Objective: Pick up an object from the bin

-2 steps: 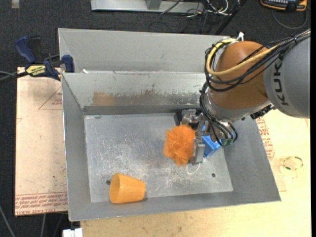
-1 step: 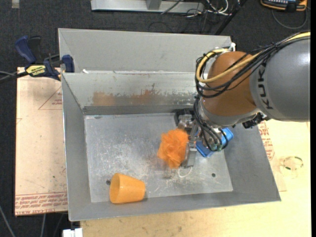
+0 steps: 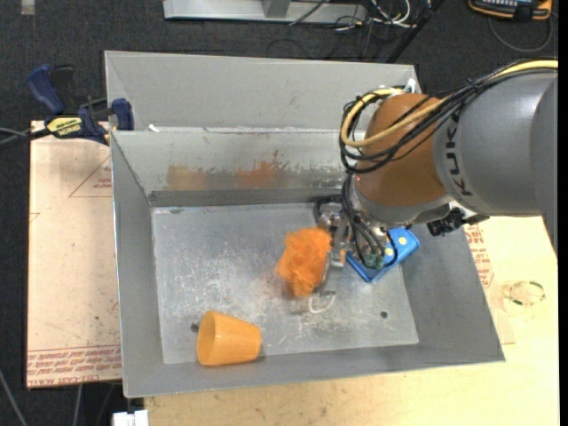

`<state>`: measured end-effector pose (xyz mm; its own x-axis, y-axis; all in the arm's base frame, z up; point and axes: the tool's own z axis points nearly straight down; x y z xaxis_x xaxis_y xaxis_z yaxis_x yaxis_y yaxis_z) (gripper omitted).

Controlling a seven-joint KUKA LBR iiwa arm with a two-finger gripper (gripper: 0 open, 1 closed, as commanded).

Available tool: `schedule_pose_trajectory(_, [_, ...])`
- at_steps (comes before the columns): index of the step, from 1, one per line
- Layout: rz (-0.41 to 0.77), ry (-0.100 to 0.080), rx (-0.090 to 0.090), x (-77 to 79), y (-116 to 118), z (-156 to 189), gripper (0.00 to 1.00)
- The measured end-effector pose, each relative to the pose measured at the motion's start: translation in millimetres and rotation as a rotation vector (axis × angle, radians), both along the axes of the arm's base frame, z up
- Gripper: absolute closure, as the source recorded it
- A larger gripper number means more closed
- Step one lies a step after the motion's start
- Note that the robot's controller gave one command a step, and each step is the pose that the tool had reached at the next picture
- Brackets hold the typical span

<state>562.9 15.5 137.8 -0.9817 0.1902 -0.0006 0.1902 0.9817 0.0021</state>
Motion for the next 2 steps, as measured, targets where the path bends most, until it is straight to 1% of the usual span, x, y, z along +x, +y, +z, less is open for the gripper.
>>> schedule_pose_trajectory(1, [0.245, -0.006, -0.001, 26.1, 10, -27, 0.00])
schedule_pose_trajectory(2, [0.397, -0.005, 0.000, 39.5, 11, -50, 0.00])
